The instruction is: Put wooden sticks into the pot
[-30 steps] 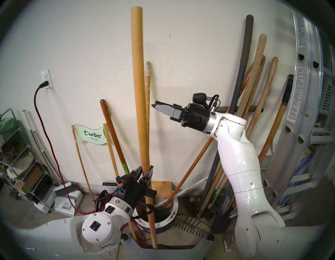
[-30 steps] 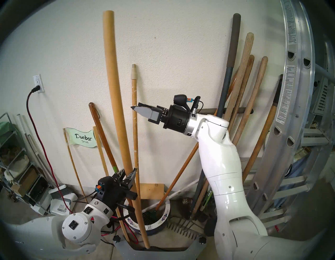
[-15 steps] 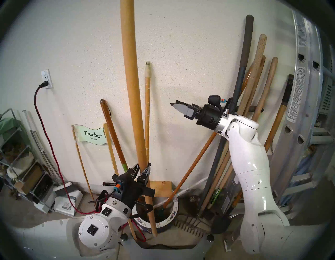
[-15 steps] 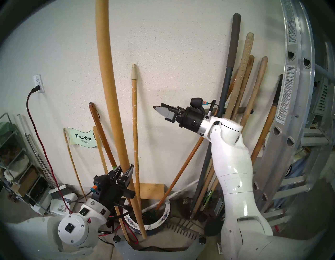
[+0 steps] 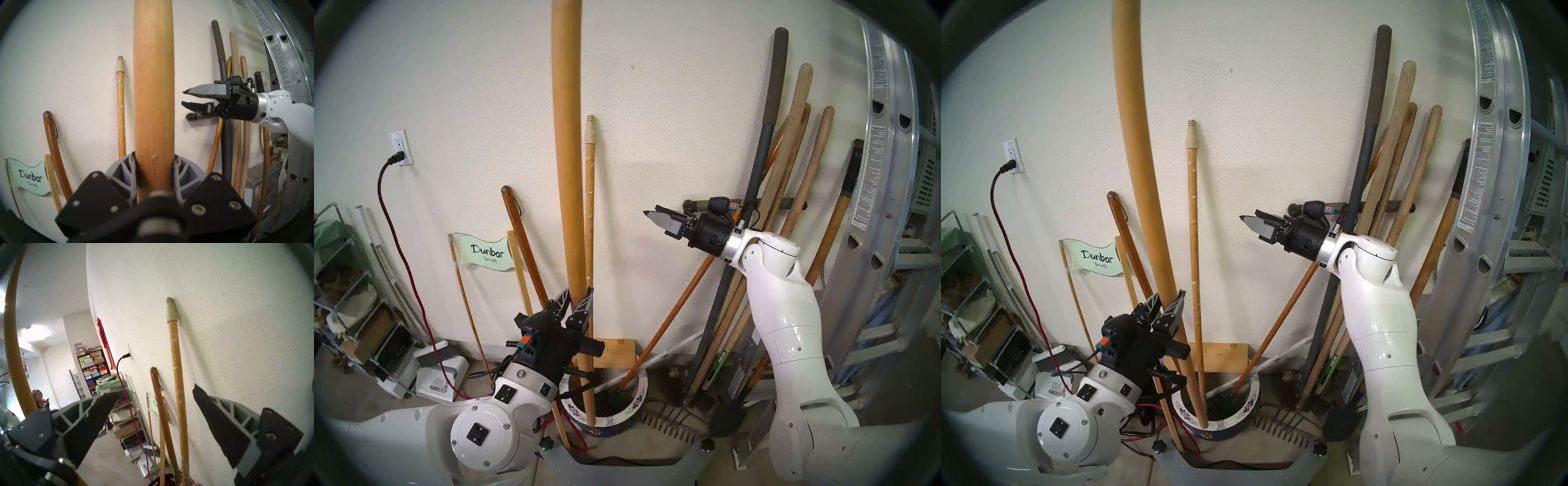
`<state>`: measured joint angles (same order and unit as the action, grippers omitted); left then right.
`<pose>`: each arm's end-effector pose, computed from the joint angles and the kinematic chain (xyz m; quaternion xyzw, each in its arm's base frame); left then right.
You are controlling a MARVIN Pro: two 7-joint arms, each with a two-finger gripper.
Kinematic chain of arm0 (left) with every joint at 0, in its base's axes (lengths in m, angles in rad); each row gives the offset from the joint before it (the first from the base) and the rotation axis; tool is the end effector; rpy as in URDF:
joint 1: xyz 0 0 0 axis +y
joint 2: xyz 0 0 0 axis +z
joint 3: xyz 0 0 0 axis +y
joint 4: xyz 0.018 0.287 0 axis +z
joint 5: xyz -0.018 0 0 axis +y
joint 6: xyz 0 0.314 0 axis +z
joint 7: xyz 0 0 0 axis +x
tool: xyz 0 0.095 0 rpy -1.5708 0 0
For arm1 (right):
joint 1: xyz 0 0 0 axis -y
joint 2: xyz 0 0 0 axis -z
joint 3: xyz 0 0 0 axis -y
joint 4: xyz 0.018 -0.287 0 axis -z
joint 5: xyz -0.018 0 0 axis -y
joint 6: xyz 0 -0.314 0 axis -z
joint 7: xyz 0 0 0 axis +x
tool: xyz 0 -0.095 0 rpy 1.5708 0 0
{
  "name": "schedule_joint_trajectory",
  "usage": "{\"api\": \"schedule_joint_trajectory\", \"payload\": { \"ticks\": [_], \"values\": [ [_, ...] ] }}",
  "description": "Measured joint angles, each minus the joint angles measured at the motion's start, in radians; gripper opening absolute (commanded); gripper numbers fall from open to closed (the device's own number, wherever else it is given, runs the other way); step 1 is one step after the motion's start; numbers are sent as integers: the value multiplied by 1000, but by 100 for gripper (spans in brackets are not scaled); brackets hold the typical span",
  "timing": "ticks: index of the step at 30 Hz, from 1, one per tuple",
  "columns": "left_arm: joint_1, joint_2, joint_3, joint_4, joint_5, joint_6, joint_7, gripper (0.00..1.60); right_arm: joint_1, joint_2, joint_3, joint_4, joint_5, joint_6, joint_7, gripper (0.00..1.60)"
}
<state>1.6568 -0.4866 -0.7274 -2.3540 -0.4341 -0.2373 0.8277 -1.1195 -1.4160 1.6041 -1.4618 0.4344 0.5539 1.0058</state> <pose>0.2406 -0.0461 -0.2053 0.6513 -0.1081 0.7454 0.0924 0.4862 0.0192 -0.1437 -0.6103 -0.2413 -0.5830 0.4790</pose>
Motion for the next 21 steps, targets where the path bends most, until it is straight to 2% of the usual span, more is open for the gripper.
{"api": "schedule_joint_trajectory", "payload": {
  "ticks": [6, 11, 16, 21],
  "values": [
    [-16, 15, -18, -1, -17, 20, 6, 0, 0, -2, 2, 5, -2, -7, 6, 160],
    [-41, 6, -19, 28, -32, 48, -31, 0, 1, -5, 4, -1, 1, -8, 11, 160],
    [-62, -33, -2, 98, -23, 54, -72, 0, 1, -8, 9, -9, 4, -9, 11, 160],
    [-76, -85, 24, 178, -8, 19, -98, 0, -4, -10, 14, -20, 5, -9, 10, 160]
  ]
}}
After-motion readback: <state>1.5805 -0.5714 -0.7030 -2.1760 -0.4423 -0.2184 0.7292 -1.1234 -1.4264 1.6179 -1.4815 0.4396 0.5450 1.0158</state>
